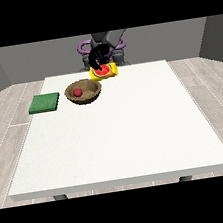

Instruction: Pick the cup and pour the ball into the bowl, then pick the bowl and place it on the pad

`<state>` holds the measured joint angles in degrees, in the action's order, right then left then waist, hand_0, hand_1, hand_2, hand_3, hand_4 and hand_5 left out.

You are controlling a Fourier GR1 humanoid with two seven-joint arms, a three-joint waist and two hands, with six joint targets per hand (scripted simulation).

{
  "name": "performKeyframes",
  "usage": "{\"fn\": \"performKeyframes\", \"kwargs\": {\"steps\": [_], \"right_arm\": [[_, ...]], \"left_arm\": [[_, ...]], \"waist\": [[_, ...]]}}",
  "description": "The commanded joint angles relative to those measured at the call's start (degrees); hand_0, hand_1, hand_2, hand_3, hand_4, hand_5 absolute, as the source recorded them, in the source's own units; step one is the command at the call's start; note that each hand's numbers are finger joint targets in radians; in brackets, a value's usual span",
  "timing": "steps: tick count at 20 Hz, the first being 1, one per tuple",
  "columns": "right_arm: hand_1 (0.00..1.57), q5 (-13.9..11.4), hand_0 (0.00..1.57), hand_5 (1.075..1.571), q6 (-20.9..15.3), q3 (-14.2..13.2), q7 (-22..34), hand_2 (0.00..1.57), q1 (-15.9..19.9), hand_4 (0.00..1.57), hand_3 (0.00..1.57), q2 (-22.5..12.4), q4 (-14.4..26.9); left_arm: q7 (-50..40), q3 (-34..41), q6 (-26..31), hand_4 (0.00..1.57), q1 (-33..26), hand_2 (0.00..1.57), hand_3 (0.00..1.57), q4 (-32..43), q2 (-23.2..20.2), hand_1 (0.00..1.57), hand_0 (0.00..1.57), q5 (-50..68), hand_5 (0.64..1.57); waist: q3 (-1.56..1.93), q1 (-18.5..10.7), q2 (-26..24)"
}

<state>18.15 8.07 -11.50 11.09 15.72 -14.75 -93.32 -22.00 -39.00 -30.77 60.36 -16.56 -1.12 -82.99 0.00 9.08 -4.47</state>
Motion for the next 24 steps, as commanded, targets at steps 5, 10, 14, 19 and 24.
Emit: {"fn": "performKeyframes", "kwargs": {"steps": [5, 10, 14, 19, 24], "right_arm": [[0.0, 2.3, 0.0, 1.564, 0.9, -3.8, -0.7, 0.0, -2.5, 0.36, 0.0, -2.0, -1.5], [0.0, 1.6, 0.0, 1.565, 0.8, -2.5, -1.4, 0.0, -6.5, 0.4, 0.0, -0.3, -5.8], [0.0, 0.8, 0.0, 1.566, 0.2, -1.4, -2.8, 0.0, -6.4, 0.4, 0.0, 0.7, -10.6], [0.0, 1.5, 0.0, 1.565, -0.9, -2.1, -1.5, 0.0, -6.3, 0.44, 0.0, 0.9, -11.4], [0.0, -0.1, 0.0, 1.566, -2.6, -0.8, -2.2, 0.0, -6.8, 0.5, 0.0, 2.9, -11.9]], "left_arm": [[10.9, 20.1, -10.3, 0.78, -4.2, 1.57, 1.57, -9.6, -8.5, 1.25, 1.25, 22.6, 1.571], [24.9, 28.9, -14.9, 0.93, -16.6, 1.57, 1.57, -15.9, -10.4, 1.21, 1.21, 37.6, 1.571], [38.6, 33.9, -17.1, 1.31, -24.0, 1.57, 1.57, -21.8, -10.4, 1.55, 1.55, 48.1, 1.549], [46.7, 41.8, -4.4, 1.38, -23.7, 1.57, 1.57, -30.7, -4.5, 1.42, 1.42, 66.7, 1.502], [52.2, 50.0, 11.3, 0.48, -24.0, 0.87, 0.35, -36.2, 0.4, 0.81, 0.81, 84.4, 1.566]], "waist": [[-0.25, -2.9, 0.5], [-0.46, -3.0, 2.7], [-0.47, -2.6, 8.6], [-1.14, -5.7, 7.9], [-1.16, -9.8, 11.5]]}}
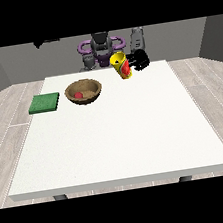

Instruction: Pick the cup and pour the ball into the bowl, then pick the bowl and place it on the pad

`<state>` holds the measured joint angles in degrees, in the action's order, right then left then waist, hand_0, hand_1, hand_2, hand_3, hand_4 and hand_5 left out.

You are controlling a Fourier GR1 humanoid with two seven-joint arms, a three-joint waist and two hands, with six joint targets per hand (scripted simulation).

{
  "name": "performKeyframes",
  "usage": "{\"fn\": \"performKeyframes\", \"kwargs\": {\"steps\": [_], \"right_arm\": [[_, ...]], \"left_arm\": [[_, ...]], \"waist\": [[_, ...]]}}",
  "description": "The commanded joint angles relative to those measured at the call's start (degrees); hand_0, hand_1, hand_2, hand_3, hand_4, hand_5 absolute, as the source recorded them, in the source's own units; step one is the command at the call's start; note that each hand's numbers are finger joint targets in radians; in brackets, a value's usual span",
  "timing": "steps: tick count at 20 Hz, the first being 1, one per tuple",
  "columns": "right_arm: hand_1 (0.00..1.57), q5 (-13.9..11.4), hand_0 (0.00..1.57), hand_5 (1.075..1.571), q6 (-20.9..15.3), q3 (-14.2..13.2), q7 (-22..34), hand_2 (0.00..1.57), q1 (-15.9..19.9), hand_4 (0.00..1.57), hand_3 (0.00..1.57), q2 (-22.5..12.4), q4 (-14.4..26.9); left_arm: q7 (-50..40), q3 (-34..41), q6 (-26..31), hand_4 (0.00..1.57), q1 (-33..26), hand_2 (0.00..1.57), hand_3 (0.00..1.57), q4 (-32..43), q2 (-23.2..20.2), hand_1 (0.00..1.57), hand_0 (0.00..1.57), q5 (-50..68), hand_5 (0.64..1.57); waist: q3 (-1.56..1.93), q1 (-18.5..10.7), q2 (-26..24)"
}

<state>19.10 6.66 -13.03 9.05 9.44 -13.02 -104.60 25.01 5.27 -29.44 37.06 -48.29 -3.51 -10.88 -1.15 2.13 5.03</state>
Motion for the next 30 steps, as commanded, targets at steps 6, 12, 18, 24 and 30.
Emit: {"fn": "performKeyframes", "kwargs": {"steps": [6, 12, 18, 24, 30], "right_arm": [[0.0, -5.7, 0.0, 1.566, -7.3, 3.7, 2.6, 0.0, 1.2, 0.5, 0.0, 3.3, -7.8], [0.0, -10.4, 0.0, 1.569, -9.6, 7.3, -0.7, 0.0, 2.9, 0.48, 0.0, 6.5, -4.6], [0.0, -9.2, 0.0, 1.568, -8.9, 5.3, -6.7, 0.0, 4.9, 0.41, 0.0, 8.6, 10.7], [0.0, -6.9, 0.0, 1.57, -3.9, 2.9, -17.4, 0.0, 6.2, 0.39, 0.0, 9.0, 23.8], [0.0, -4.8, 0.0, 1.571, 1.1, -2.9, -25.1, 0.0, 11.1, 0.28, 0.0, 4.1, 39.3]], "left_arm": [[13.7, 13.6, 33.6, 0.0, -2.3, 0.0, 0.0, -2.0, -8.6, 0.0, 0.0, 24.2, 1.559], [8.1, 15.8, 43.0, 0.0, 3.3, 0.0, 0.0, 2.2, -20.3, 0.0, 0.0, 26.3, 1.537], [-4.3, 14.9, 40.1, 0.0, 12.3, 0.0, 0.0, -1.2, -26.8, 0.0, 0.0, 25.7, 1.521], [-9.0, 16.0, 42.4, 0.0, 15.4, 0.0, 0.0, -2.5, -33.1, 0.0, 0.0, 26.9, 1.523], [-13.2, 16.2, 43.2, 0.0, 18.4, 0.0, 0.0, -6.3, -35.3, 0.0, 0.0, 28.7, 1.548]], "waist": [[0.85, -5.0, 8.6], [1.11, -4.4, 13.3], [1.28, -5.3, 11.8], [1.22, -3.9, 13.7], [1.24, -5.0, 15.1]]}}
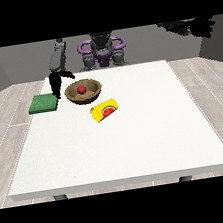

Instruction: Pick the cup and pour the ball into the bowl, then pick the bowl and place it on the pad

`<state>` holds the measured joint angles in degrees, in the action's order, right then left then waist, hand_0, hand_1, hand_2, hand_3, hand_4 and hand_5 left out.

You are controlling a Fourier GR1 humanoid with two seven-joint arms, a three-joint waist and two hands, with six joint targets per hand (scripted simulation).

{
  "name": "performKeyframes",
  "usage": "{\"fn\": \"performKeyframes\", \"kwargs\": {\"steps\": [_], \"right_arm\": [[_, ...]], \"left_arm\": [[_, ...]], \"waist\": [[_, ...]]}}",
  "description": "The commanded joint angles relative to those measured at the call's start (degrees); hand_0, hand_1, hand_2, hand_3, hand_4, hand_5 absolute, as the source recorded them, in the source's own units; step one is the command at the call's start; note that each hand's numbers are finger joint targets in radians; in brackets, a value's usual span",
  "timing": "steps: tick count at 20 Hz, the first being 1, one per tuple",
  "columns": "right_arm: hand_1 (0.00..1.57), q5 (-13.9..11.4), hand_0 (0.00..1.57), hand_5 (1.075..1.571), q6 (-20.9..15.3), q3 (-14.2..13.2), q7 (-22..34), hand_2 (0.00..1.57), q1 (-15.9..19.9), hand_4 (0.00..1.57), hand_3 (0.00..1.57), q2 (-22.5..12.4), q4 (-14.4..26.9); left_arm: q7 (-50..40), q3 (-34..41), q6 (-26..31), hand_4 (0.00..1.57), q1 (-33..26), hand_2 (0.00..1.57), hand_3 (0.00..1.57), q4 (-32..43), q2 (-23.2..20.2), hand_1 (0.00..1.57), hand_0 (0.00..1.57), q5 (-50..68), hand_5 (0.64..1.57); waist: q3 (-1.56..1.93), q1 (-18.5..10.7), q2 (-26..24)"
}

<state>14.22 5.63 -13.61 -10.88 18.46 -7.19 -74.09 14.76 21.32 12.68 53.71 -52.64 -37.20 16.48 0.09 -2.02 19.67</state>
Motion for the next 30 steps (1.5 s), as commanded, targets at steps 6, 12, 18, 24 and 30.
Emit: {"fn": "performKeyframes", "kwargs": {"steps": [6, 12, 18, 24, 30], "right_arm": [[0.0, 0.6, 0.0, 1.57, 0.4, -2.6, -6.2, 0.0, 6.8, 0.37, 0.0, 0.6, 17.8], [0.0, 1.8, 0.0, 1.571, 1.3, -5.0, -8.8, 0.0, 11.0, 0.4, 0.0, -1.2, 26.9], [0.0, 1.6, 0.0, 1.567, 1.9, -5.9, -11.1, 0.0, 13.0, 0.31, 0.0, -3.1, 31.1], [0.0, -0.6, 0.0, 1.57, -2.3, -2.7, -11.5, 0.0, 13.0, 0.39, 0.0, 1.6, 29.4], [0.0, -3.8, 0.0, 1.57, -9.0, 0.1, -11.0, 0.0, 14.1, 0.44, 0.0, 5.9, 27.7]], "left_arm": [[-7.4, 0.8, 1.6, 0.0, 4.4, 0.0, 0.0, -2.1, -5.0, 0.0, 0.0, 2.6, 1.536], [-12.5, 1.2, 3.3, 0.0, 6.7, 0.0, 0.0, -3.9, -6.9, 0.0, 0.0, 5.6, 1.537], [-13.4, 1.3, 2.4, 0.0, 8.3, 0.0, 0.0, -6.2, -8.4, 0.0, 0.0, 5.9, 1.529], [-11.8, 0.7, 1.3, 0.0, 7.5, 0.0, 0.0, -6.4, -6.5, 0.0, 0.0, 5.5, 1.539], [-12.6, 2.5, 4.3, 0.0, 10.9, 0.0, 0.0, -2.3, -11.1, 0.0, 0.0, 6.8, 1.54]], "waist": [[-0.02, -0.5, -0.5], [0.01, -2.4, -0.3], [0.01, -3.2, 2.4], [-0.04, -3.2, 1.3], [-0.08, -3.7, 3.9]]}}
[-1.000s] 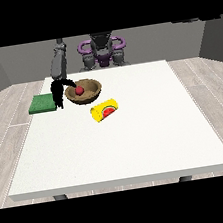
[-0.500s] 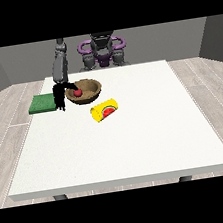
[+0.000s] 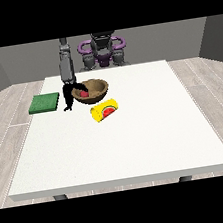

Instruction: Pick the cup and pour the ball into the bowl, then pick the bowl and place it on the pad

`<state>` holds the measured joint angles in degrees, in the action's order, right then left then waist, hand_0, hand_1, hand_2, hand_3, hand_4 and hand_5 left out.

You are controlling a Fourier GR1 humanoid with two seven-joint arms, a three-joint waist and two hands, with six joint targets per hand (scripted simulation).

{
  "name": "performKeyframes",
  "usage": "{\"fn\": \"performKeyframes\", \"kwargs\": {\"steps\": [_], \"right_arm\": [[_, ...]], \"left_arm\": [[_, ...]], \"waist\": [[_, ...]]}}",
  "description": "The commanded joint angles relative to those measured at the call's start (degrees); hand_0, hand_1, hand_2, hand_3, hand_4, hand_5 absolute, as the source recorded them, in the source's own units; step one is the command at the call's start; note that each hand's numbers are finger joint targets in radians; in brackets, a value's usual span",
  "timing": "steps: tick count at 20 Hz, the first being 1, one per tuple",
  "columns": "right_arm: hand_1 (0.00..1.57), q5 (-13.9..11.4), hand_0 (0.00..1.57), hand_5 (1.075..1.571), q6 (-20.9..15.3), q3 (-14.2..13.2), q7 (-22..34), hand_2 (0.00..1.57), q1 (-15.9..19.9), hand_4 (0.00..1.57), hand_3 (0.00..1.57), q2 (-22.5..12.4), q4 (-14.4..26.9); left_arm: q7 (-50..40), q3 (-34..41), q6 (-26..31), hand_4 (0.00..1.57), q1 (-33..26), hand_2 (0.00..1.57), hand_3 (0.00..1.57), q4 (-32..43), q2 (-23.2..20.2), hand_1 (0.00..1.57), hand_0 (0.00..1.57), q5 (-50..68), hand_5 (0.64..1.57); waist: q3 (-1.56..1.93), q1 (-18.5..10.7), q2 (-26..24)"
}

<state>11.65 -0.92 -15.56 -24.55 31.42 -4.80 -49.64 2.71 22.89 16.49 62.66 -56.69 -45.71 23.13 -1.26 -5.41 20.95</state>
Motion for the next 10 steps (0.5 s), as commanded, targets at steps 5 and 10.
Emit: {"fn": "performKeyframes", "kwargs": {"steps": [5, 10], "right_arm": [[1.32, -2.0, 1.32, 1.521, -7.8, 0.6, 6.5, 1.21, -0.6, 0.48, 0.0, 3.8, 6.1], [1.57, -9.3, 1.57, 1.432, -11.9, 4.6, 10.6, 1.57, -5.4, 1.16, 1.57, -0.8, 3.8]], "left_arm": [[-1.8, 0.4, 0.9, 0.0, 1.9, 0.0, 0.0, 0.0, -1.1, 0.0, 0.0, 1.6, 1.533], [-0.6, 1.2, 2.4, 0.0, -1.4, 0.0, 0.0, 2.6, -1.2, 0.0, 0.0, 1.6, 1.546]], "waist": [[1.3, -2.3, 1.3], [1.13, -1.6, -1.4]]}}
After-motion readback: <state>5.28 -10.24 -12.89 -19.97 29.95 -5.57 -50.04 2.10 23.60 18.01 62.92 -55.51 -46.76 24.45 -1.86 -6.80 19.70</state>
